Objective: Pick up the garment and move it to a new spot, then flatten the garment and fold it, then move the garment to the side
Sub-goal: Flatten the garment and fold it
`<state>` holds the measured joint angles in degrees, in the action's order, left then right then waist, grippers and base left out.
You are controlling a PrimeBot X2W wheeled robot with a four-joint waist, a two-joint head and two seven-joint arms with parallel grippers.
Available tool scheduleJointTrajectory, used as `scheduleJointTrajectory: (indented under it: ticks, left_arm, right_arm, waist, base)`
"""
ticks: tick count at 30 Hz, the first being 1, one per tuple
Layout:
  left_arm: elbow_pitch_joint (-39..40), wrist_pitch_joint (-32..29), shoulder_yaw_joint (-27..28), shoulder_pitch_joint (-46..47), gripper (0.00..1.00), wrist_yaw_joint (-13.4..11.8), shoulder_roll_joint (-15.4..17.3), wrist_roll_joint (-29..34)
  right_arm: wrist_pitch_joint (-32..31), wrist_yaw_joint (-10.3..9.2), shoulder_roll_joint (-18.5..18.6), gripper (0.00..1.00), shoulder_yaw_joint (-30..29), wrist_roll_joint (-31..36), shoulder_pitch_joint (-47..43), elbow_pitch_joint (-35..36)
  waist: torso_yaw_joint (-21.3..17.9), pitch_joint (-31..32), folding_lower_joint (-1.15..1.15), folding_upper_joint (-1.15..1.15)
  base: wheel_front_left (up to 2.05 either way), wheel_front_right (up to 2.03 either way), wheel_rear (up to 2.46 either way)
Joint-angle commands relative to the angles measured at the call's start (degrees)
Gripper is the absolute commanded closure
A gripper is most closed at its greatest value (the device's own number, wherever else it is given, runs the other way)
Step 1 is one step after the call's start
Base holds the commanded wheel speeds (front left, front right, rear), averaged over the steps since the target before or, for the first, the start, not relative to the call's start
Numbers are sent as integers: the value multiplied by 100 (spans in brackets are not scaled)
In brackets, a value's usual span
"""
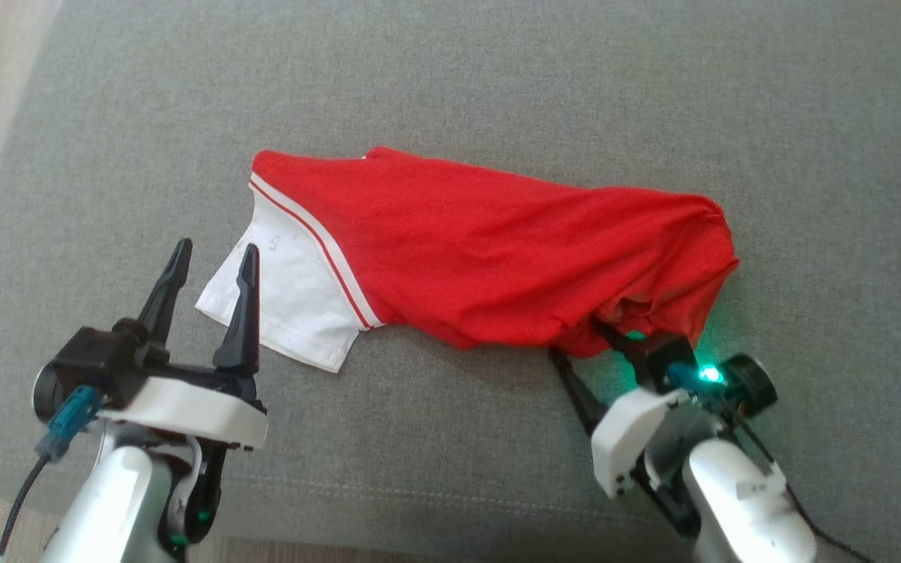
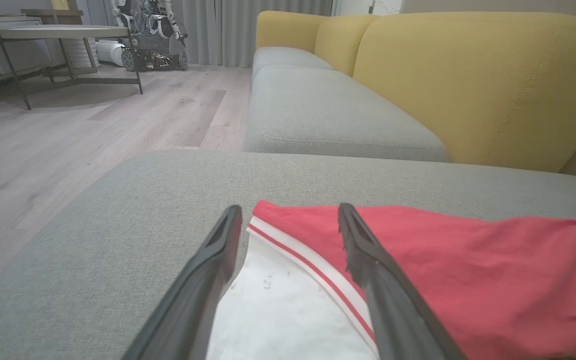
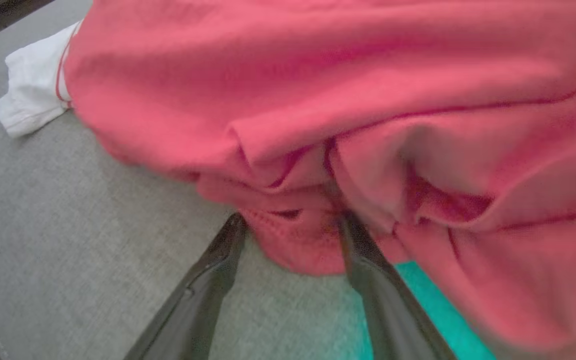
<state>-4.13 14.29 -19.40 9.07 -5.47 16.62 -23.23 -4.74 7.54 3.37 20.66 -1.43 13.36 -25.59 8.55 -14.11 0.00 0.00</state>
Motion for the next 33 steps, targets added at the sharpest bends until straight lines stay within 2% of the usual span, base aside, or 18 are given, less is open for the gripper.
scheduleJointTrajectory:
  ticks: [1, 4, 7, 14, 15, 16, 23, 28, 33]
  left_arm:
    - [132, 62, 284, 311, 0, 43, 90, 94]
    - [101, 67, 332, 347, 0, 74, 77, 133]
    - [126, 69, 418, 335, 0, 82, 68, 173]
    - [213, 70, 626, 219, 0, 77, 65, 256]
    - [213, 70, 626, 219, 0, 77, 65, 256]
    - [230, 70, 652, 201, 0, 87, 53, 277]
    - [246, 70, 688, 228, 0, 139, 21, 329]
    - [272, 71, 678, 291, 0, 191, -24, 370]
    - [270, 71, 687, 393, 0, 264, -75, 401]
  right_arm:
    - [25, -5, 14, 100, 146, -2, 172, -73]
    - [144, -5, 22, 100, 135, -57, 219, -91]
    - [283, -5, 62, 100, 172, -128, 121, 241]
    - [290, -5, 260, 100, 66, -273, -261, 1771]
    - [290, -5, 260, 100, 66, -273, -261, 1771]
    - [234, -5, 293, 100, -55, -278, -350, 2221]
    - [38, -5, 319, 100, -625, -236, -398, 3117]
    - [-72, -5, 334, 100, -1278, -319, -204, 3167]
    - [-73, -5, 372, 100, -1698, -581, 225, 2508]
  waist:
    - [-5, -38, 0, 0]
    - [-23, -38, 0, 0]
    - [-89, -27, 0, 0]
    - [-363, 27, 0, 0]
    - [-363, 27, 0, 0]
    - [-423, 38, 0, 0]
    - [-496, 21, 0, 0]
    - [-436, -95, 0, 0]
    - [-326, -294, 0, 0]
  base:
    - [0, 0, 0]
    - [0, 0, 0]
    - [0, 0, 0]
    - [0, 0, 0]
    - [0, 0, 0]
    - [0, 0, 0]
    - [0, 0, 0]
    - [0, 0, 0]
    - [0, 0, 0]
